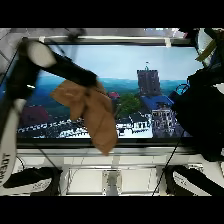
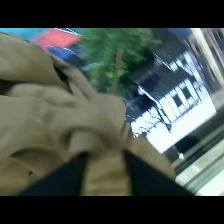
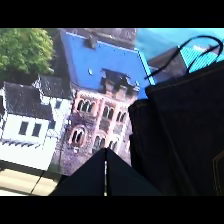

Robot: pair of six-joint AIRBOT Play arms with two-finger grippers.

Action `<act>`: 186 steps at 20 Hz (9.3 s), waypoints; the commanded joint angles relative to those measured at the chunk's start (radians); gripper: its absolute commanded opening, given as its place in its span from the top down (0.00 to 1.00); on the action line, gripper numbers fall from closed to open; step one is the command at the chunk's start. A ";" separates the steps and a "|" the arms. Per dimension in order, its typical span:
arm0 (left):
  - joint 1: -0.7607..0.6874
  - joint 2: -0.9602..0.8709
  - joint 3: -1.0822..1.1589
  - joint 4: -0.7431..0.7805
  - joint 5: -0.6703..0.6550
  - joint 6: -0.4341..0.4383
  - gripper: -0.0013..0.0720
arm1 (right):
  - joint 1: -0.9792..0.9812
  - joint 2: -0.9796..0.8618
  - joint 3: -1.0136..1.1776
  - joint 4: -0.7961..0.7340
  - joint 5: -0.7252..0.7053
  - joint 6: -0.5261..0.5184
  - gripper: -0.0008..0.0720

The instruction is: Fold the clothes and pants, and hang the long-sleeved shirts on hangers.

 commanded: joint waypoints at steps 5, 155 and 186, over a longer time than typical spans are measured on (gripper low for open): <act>-0.088 -0.006 -0.009 0.385 0.093 -0.045 0.02 | 0.000 -0.001 -0.067 0.078 -0.046 0.043 0.39; 1.136 0.586 -0.696 0.121 -0.098 0.092 0.97 | -0.212 -0.031 -0.400 0.198 -0.161 0.064 0.24; 1.439 -0.021 -0.687 0.021 0.452 -0.039 0.11 | -0.210 -0.037 -0.605 0.500 -0.186 0.085 0.24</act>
